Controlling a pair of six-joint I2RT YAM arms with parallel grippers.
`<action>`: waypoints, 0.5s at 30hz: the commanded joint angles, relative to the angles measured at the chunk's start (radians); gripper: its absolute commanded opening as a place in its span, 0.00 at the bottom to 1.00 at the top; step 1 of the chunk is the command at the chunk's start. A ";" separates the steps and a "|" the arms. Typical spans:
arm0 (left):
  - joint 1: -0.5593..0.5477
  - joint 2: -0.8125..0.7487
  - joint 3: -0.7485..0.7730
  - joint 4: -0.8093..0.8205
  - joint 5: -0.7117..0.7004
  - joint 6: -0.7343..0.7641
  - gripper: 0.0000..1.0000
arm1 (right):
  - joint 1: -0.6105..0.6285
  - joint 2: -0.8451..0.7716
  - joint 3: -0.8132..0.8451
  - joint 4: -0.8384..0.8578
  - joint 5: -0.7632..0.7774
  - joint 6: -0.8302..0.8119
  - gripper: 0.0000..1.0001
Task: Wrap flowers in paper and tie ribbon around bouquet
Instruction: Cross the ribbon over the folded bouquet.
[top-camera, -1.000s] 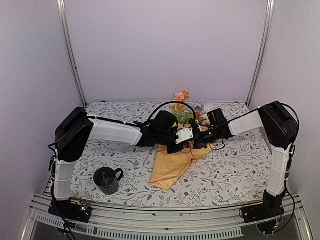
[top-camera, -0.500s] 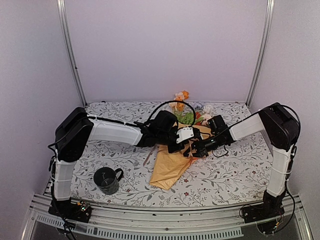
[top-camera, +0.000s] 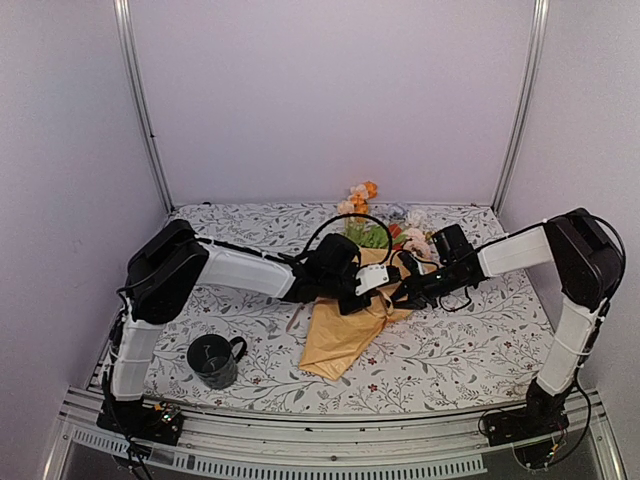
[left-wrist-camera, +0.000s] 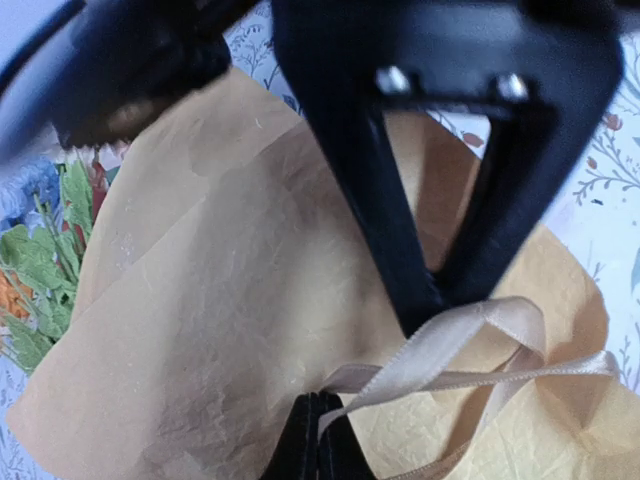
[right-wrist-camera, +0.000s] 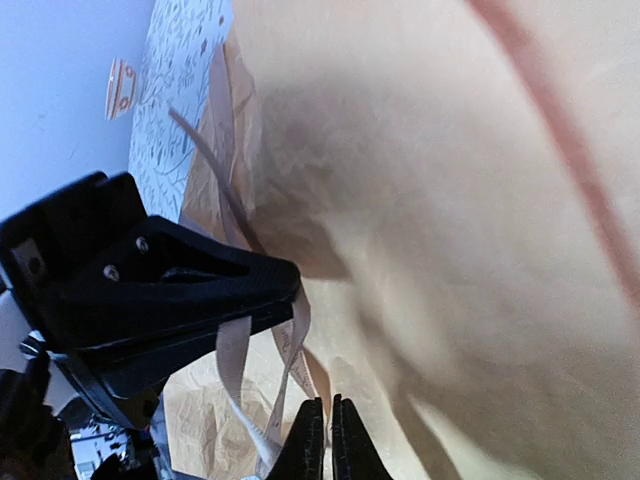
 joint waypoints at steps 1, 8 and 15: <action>0.005 0.042 0.036 0.031 0.014 -0.040 0.00 | -0.014 -0.093 -0.023 -0.005 0.184 0.081 0.07; 0.004 0.078 0.048 0.040 0.009 -0.050 0.00 | 0.011 -0.185 -0.090 0.096 0.238 0.186 0.06; 0.005 0.082 0.041 0.045 0.013 -0.057 0.00 | 0.098 -0.224 -0.149 0.210 0.254 0.293 0.06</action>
